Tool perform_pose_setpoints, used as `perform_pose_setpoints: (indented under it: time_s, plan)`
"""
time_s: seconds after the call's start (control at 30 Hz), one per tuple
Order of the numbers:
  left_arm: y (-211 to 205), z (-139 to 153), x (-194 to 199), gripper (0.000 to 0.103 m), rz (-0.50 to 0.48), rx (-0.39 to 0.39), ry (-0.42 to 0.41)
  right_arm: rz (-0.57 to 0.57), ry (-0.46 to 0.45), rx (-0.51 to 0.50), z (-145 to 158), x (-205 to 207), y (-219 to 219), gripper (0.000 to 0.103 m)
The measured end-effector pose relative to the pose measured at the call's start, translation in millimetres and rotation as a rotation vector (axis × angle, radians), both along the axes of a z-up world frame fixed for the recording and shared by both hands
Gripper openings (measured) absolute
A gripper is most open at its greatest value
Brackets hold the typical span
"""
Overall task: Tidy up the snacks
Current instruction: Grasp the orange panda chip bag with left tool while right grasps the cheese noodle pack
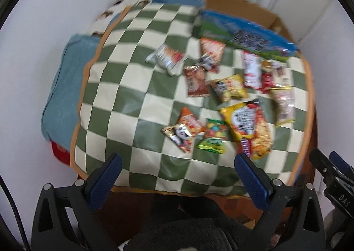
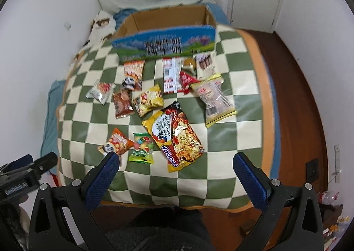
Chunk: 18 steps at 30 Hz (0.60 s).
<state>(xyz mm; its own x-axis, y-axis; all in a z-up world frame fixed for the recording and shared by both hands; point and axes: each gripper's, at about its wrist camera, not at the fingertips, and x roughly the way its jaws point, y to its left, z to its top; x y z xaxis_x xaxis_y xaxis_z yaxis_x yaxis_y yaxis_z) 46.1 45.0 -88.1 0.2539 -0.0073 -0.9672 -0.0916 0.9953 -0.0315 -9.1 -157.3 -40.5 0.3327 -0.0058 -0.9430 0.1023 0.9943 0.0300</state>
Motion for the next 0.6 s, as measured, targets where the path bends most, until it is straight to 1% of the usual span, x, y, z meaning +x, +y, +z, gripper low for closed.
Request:
perform_pose_setpoints:
  time_s: [0.03,0.1,0.2,0.27,0.33,0.47,0.53,0.6]
  plan:
    - [1,-11,5,0.103,0.002,0.002,0.008,0.019,0.023,-0.008,-16,10,-1,0.103]
    - [1,-34,14,0.103,0.001,0.041,0.028,0.055,0.084,-0.036,-49,29,1,0.103]
    - [-5,-70,32,0.103,-0.055,0.084,0.076,0.115,0.195,-0.037,-100,56,1,0.103]
    - [-14,-93,43,0.103,-0.126,0.112,0.104,0.16,0.251,-0.047,-129,70,3,0.103]
    - [-30,-116,53,0.103,-0.228,0.163,0.139,0.208,0.272,-0.076,-153,79,8,0.103]
    - [-58,-155,70,0.103,-0.416,0.223,0.195,0.285,0.316,-0.133,-189,97,23,0.103]
    - [-71,-175,75,0.102,-0.502,0.241,0.233,0.292,0.334,-0.15,-203,103,25,0.102]
    - [-79,-192,79,0.085,-0.561,0.281,0.247,0.293,0.351,-0.154,-217,106,26,0.099]
